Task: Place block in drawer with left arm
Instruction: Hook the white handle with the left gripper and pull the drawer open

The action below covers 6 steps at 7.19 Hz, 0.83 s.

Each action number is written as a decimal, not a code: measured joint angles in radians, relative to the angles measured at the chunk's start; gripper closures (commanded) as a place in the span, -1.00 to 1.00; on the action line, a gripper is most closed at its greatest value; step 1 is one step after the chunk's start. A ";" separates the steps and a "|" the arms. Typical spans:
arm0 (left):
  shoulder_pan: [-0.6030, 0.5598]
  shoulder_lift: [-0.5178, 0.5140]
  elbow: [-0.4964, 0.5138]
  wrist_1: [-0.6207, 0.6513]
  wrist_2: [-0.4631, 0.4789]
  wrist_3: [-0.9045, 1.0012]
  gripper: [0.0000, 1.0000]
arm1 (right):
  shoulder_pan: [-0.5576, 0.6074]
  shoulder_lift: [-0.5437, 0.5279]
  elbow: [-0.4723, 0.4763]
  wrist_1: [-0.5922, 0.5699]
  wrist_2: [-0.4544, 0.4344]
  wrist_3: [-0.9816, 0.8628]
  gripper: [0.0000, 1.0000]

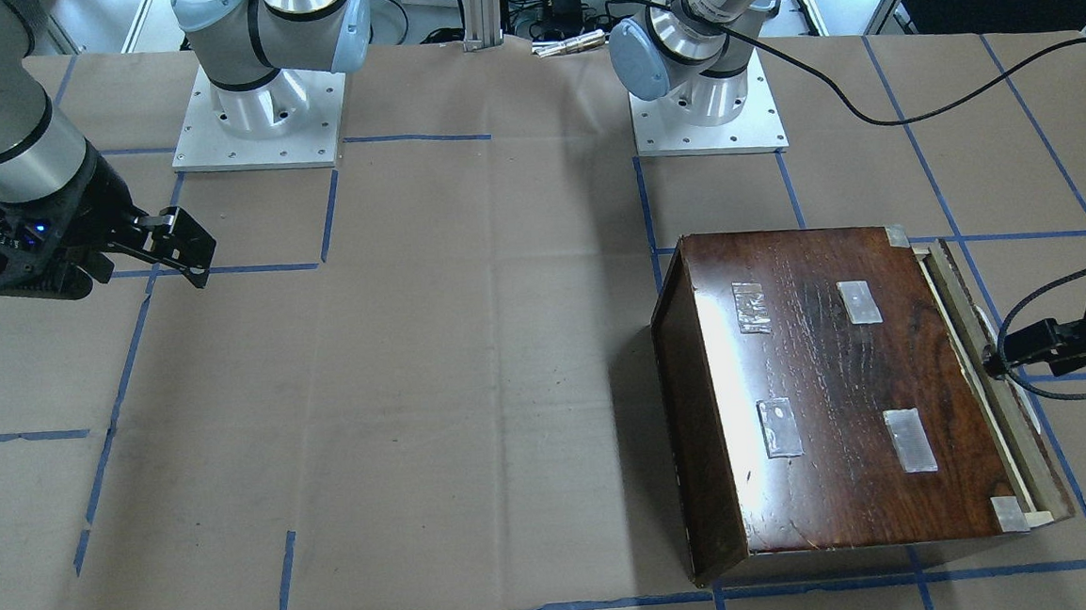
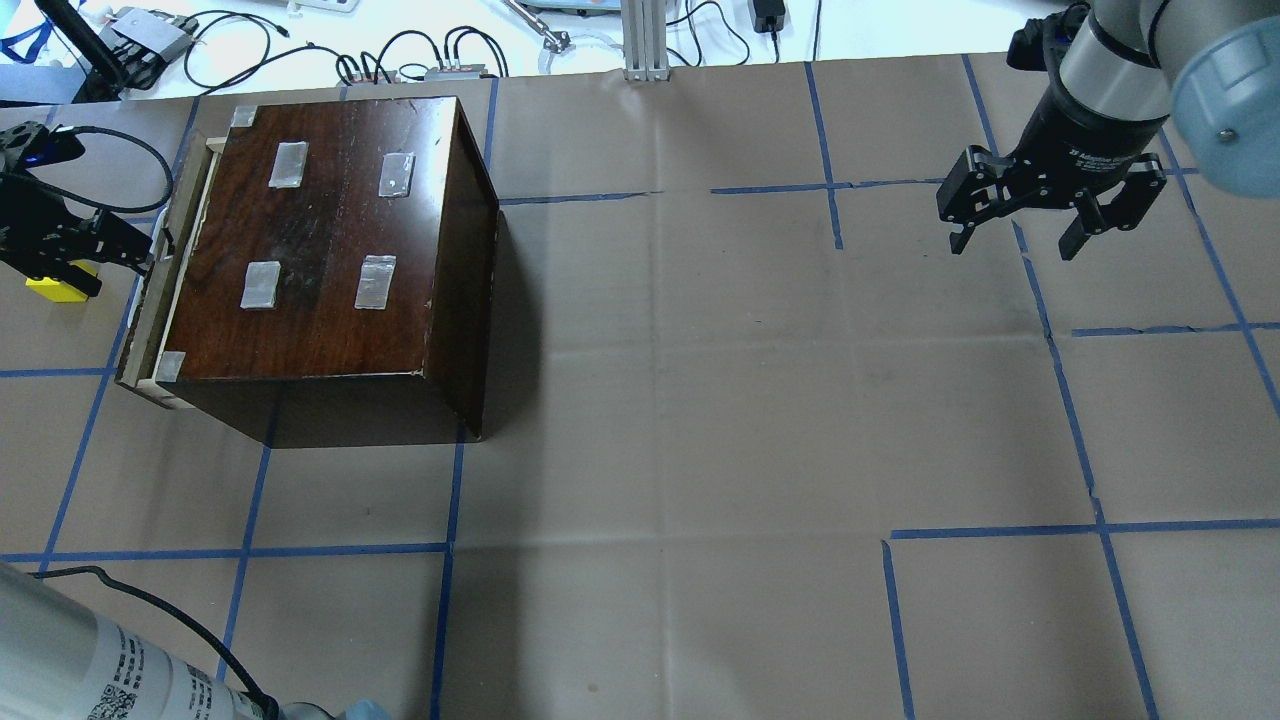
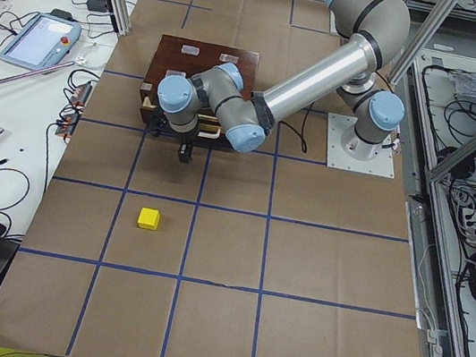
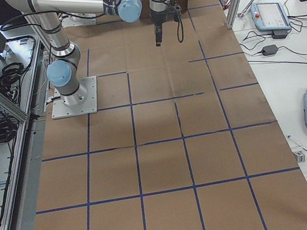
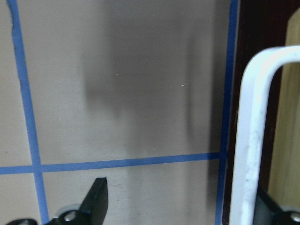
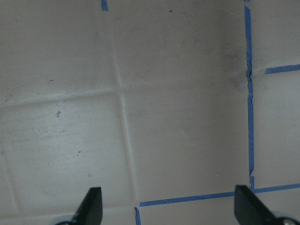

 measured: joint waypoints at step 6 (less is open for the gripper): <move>0.065 -0.006 0.003 0.001 0.001 0.016 -0.96 | 0.000 0.000 0.000 0.000 0.000 -0.001 -1.00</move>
